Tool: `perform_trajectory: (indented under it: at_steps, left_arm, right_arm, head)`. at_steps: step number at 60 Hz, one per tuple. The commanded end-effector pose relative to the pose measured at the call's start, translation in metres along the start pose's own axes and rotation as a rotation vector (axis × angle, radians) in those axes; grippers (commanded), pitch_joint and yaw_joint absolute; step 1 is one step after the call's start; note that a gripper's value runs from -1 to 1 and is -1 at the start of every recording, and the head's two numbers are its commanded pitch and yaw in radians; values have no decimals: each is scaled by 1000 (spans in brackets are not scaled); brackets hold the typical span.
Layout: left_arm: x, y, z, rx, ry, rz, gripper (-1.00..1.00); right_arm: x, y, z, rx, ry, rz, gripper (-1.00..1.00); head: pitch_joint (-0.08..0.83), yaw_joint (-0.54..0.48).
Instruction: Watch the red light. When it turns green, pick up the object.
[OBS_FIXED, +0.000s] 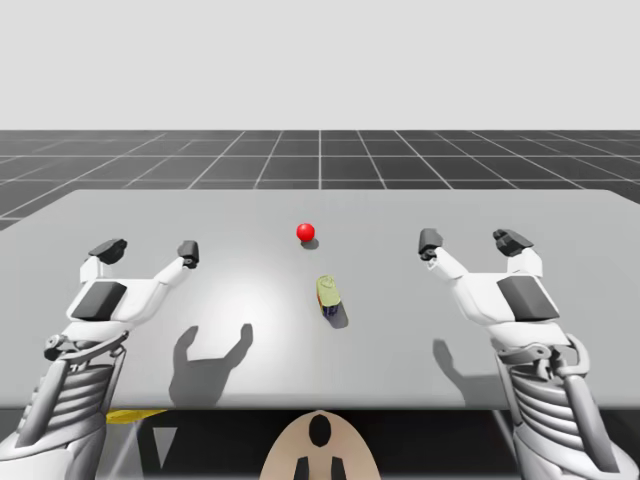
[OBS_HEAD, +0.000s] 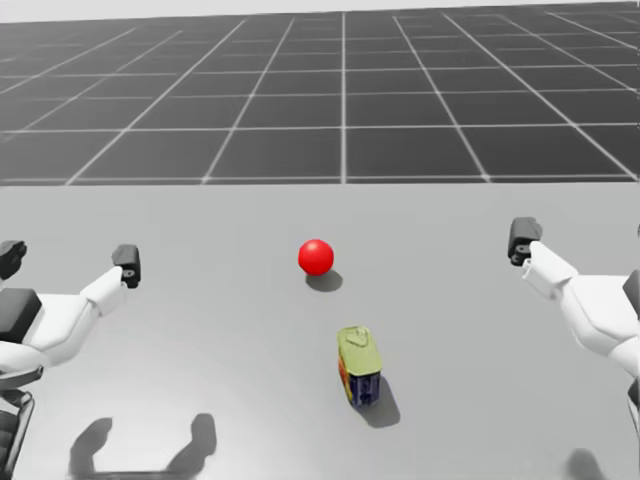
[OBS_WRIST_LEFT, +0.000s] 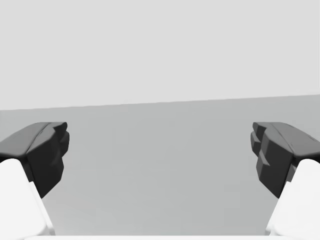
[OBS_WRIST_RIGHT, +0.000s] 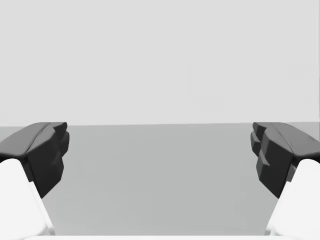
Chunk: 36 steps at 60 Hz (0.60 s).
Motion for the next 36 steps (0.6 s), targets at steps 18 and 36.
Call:
perform_trajectory:
  at_steps: [18,36]
  left_arm:
    - [1,1,0,10,-19,-9,-1000]
    - [2,1,1,14,-31,-10,-1000]
  right_arm:
    - [-2,1,-1,-1,6,4,-1000]
    - [-3,3,-1,2,6,9,-1000]
  head:
    - [480,55]
    - [476,56]
